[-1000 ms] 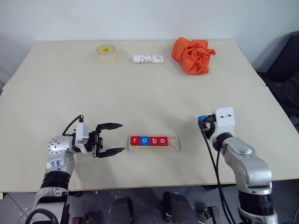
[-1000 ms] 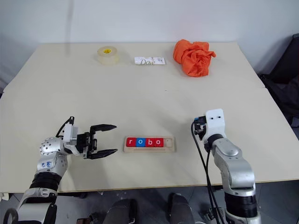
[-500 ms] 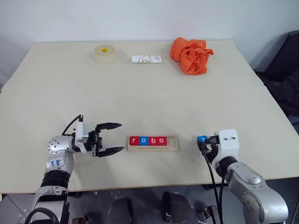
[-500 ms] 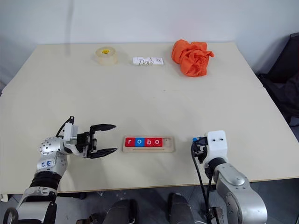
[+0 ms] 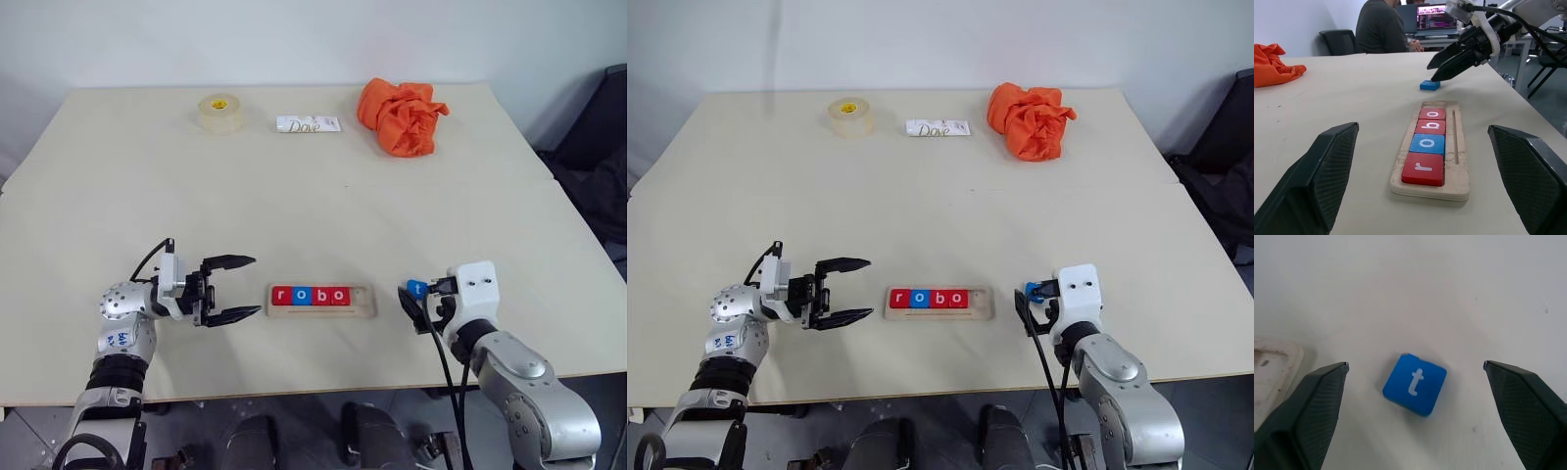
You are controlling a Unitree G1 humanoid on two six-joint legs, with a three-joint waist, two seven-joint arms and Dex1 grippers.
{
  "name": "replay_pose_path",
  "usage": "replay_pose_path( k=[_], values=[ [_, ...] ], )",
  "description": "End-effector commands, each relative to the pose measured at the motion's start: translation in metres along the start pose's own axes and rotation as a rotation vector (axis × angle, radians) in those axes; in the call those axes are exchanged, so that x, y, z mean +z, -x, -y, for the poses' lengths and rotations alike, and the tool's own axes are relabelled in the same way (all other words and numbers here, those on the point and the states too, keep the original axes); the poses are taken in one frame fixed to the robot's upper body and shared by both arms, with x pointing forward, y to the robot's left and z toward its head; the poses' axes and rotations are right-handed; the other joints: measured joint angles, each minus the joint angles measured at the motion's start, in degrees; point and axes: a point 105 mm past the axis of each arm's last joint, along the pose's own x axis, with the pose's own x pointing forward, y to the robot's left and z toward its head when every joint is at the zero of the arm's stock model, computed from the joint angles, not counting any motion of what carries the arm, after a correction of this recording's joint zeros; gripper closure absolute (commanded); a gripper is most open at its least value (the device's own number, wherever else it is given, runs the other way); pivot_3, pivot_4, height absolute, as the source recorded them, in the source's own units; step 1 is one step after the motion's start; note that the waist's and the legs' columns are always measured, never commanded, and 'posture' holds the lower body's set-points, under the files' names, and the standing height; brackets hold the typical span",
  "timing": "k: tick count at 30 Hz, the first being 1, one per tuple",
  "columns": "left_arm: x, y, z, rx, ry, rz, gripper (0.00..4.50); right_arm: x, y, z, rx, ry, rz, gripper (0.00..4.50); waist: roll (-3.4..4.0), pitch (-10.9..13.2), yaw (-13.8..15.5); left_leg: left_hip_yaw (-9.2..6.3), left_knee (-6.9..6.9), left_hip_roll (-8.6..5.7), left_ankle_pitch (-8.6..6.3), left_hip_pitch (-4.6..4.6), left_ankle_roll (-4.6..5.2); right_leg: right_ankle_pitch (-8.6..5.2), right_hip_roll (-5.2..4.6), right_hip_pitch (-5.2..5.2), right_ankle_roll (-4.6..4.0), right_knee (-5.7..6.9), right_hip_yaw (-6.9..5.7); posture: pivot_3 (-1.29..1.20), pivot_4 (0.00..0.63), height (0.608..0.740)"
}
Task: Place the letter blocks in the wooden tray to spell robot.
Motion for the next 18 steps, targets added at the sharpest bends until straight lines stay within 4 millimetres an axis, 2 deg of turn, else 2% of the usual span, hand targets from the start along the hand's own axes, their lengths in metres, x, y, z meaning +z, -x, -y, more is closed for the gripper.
replay_pose_path(
  k=[1, 4, 7, 11, 18],
  values=[
    [0.003, 0.0, 0.007, -0.086, -0.028, 0.001, 0.0, 0.016, 0.001, -0.002, 0.073, 0.067, 0.059, 0.01, 0.0, 0.0, 0.0, 0.01, 0.0, 0.0, 0.0, 0.0, 0.0, 0.0, -0.01, 0.0, 0.0, 0.0, 0.0, 0.0, 0.15, 0.74],
    [0.003, -0.001, 0.007, -0.079, -0.032, 0.004, 0.0, 0.02, 0.002, -0.005, 0.215, 0.192, 0.04, 0.01, 0.0, 0.0, 0.0, 0.0, 0.0, 0.0, 0.0, 0.0, 0.0, 0.0, 0.0, 0.0, 0.0, -0.01, 0.0, 0.0, 0.15, 0.74],
    [0.003, -0.002, 0.007, -0.077, -0.034, 0.005, 0.0, 0.019, 0.002, -0.001, 0.286, 0.274, 0.009, 0.01, -0.01, 0.0, 0.0, 0.0, 0.0, -0.01, -0.02, 0.0, 0.03, 0.0, -0.01, 0.02, 0.0, -0.06, -0.01, 0.0, 0.15, 0.74],
    [0.001, -0.004, 0.008, -0.066, -0.037, 0.014, 0.0, 0.017, -0.002, 0.01, 0.434, 0.467, -0.05, 0.01, -0.01, 0.0, 0.1, 0.03, 0.0, -0.02, -0.02, 0.0, 0.03, 0.01, -0.02, 0.03, 0.03, -0.08, -0.01, 0.0, 0.15, 0.74],
    [0.0, -0.003, 0.011, -0.042, -0.043, 0.02, 0.0, 0.019, -0.016, 0.026, 0.586, 0.593, -0.127, 0.01, -0.02, 0.0, 0.1, 0.04, 0.02, -0.01, -0.01, 0.02, 0.01, 0.02, 0.01, 0.02, 0.04, -0.05, -0.01, 0.0, 0.15, 0.74]
  ],
)
